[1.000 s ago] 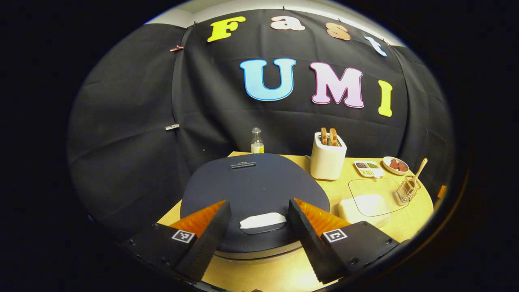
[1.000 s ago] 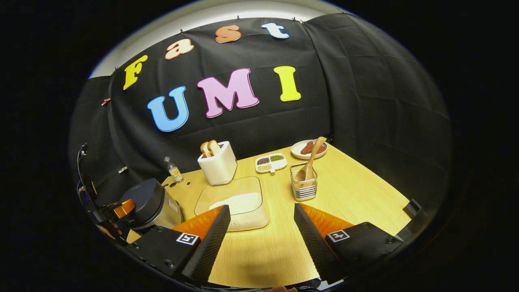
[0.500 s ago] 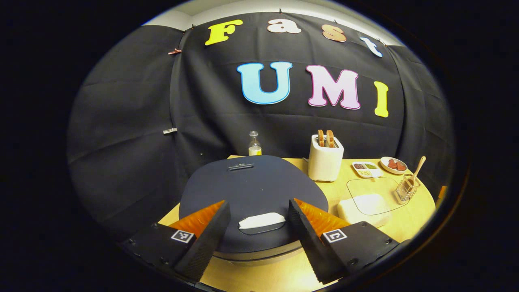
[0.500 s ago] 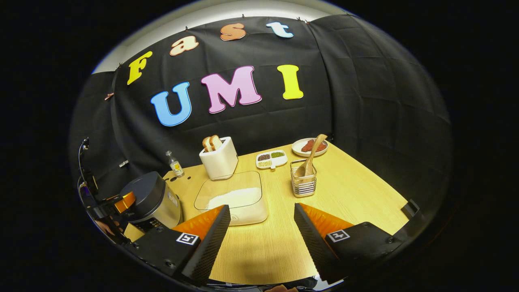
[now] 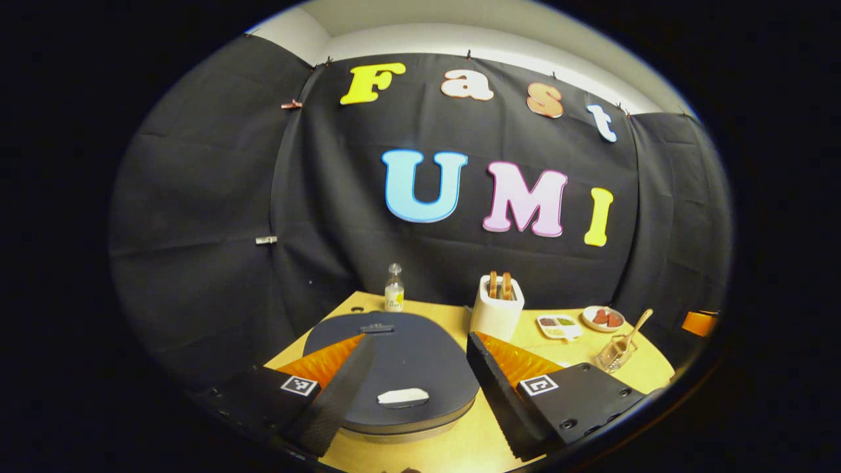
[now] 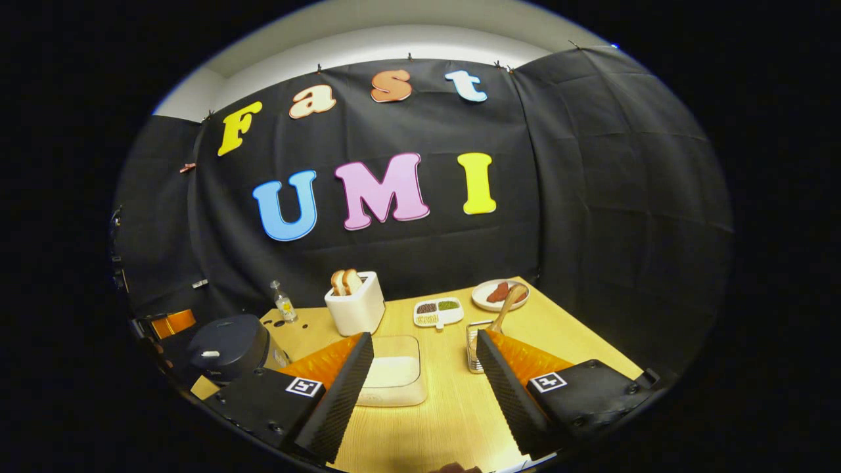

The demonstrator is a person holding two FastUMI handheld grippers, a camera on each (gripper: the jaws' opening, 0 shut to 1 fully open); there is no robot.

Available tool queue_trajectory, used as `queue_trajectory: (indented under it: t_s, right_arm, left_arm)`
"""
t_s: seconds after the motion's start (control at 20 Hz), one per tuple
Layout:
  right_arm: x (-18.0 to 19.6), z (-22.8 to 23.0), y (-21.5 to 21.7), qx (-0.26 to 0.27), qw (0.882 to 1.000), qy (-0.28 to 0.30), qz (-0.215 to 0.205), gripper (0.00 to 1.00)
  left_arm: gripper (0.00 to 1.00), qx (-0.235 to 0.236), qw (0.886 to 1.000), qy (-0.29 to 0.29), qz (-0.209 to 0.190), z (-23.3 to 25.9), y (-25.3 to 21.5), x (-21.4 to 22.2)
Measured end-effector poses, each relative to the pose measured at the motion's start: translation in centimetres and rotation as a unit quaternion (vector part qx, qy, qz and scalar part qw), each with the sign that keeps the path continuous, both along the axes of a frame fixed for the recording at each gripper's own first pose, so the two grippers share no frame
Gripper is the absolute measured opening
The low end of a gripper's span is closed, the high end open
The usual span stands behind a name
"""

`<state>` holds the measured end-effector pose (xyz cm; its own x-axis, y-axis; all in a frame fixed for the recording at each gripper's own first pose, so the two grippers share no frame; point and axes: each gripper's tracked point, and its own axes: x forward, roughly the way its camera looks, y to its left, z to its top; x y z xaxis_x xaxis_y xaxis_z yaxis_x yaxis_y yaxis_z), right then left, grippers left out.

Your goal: Close the left gripper, press the button to open the rice cooker; take a wooden spoon from the chopstick holder with the right hand, scoop a spoonful of rice and pour it into the rice cooker, then put the wooden spoon back into the chopstick holder.

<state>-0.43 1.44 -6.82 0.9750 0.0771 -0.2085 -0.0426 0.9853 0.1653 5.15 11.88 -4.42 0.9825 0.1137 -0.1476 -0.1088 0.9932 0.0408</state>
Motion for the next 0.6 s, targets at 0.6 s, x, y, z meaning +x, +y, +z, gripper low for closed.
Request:
queue_trajectory:
  t_s: [0.6]
  right_arm:
    - [-2.2, 3.3, -0.5, -0.026, 0.999, -0.035, 0.027, 0.98]
  left_arm:
    - [0.94, 0.014, 0.996, -0.029, -0.089, 2.4, -6.9, -3.7]
